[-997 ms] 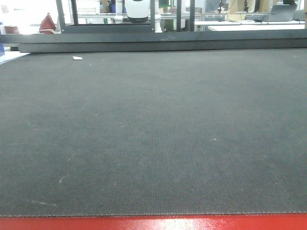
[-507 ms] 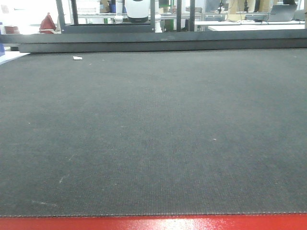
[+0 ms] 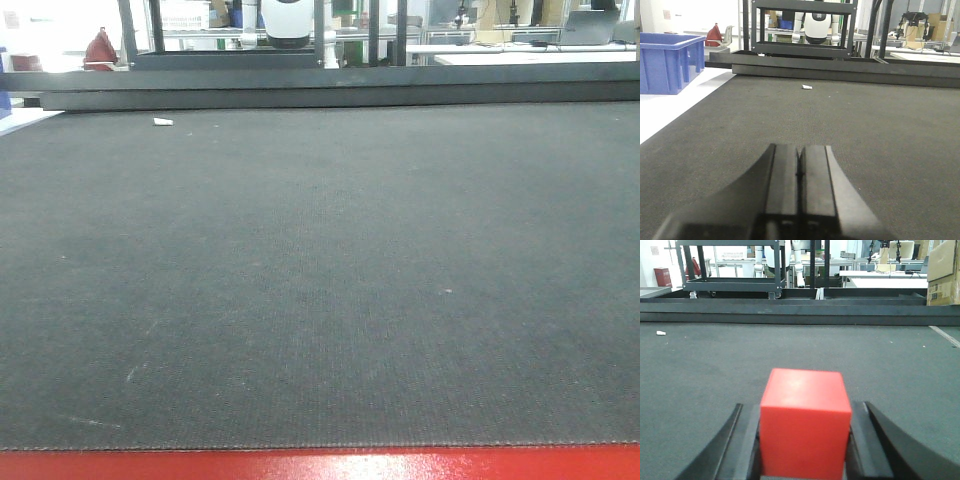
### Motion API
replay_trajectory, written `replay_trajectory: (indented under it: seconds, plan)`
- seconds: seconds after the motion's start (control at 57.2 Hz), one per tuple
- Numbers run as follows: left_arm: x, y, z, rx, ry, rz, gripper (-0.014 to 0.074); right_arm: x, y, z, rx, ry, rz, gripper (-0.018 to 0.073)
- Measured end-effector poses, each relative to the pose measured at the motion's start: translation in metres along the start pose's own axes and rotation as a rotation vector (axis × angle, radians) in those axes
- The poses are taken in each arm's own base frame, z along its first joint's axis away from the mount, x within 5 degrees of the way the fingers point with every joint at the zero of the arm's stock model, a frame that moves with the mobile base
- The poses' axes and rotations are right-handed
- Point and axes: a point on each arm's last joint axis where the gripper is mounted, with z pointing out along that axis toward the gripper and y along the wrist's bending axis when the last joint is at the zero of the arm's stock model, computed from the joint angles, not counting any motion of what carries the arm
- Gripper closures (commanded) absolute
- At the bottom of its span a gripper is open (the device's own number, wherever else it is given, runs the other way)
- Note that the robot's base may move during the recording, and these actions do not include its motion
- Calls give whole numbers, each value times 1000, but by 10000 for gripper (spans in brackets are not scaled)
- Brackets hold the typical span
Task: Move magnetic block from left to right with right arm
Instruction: 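Drive the base away from the table holding the cube in the right gripper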
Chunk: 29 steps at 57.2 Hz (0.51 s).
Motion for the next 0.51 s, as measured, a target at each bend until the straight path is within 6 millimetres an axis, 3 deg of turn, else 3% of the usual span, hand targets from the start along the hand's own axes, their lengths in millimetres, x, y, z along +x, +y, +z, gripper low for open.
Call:
replay_trajectory:
  seconds: [0.507]
  plan:
    - [0, 0, 0, 0, 0, 0, 722, 0, 0, 0, 0, 0, 0, 267]
